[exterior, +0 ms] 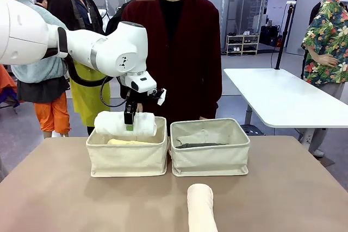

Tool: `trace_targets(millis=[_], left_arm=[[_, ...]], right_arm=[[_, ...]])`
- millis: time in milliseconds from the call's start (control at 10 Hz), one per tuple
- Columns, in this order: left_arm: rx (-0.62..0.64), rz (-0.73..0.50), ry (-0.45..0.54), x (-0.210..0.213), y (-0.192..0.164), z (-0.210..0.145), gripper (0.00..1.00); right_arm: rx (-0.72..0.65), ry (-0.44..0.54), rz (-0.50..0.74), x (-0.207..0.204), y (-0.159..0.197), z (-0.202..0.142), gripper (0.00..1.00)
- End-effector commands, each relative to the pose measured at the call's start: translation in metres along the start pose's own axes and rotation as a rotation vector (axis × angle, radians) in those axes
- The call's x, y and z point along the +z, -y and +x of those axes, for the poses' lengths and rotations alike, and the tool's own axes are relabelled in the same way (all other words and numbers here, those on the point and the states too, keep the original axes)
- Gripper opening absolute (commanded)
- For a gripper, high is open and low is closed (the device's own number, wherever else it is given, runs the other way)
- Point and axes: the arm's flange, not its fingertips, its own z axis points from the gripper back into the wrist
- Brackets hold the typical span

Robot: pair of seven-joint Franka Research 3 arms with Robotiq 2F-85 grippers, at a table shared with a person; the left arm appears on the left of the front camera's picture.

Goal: Divide the towels into two baskets.
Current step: Pick up one hotel-folded towel from the bottom of the table and place it in the Fabric basket indicated by the person.

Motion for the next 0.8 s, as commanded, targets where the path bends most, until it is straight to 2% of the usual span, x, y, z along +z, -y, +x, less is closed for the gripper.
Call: trace_targets(millis=[0, 300, 500, 600, 700], left_arm=[[0.013, -0.008, -0.001, 0.006, -0.001, 0.001, 1.00], [0.029, 0.002, -0.014, 0.008, 0.006, 0.003, 1.00], [0.113, -0.014, 0.035, 0.008, 0.024, -0.002, 1.00], [0.020, 0.008, 0.004, 0.005, 0.002, 0.007, 1.00], [0.020, 0.008, 0.004, 0.005, 0.002, 0.007, 1.00]], right_arm=[[0.018, -0.005, 0.002, 0.000, -0.005, -0.003, 1.00], [0.018, -0.005, 0.002, 0.000, -0.005, -0.003, 1.00], [0.018, -0.005, 0.002, 0.000, -0.005, -0.003, 1.00], [0.018, -0.005, 0.002, 0.000, -0.005, -0.003, 1.00], [0.018, -0.005, 0.002, 0.000, -0.005, -0.003, 1.00]])
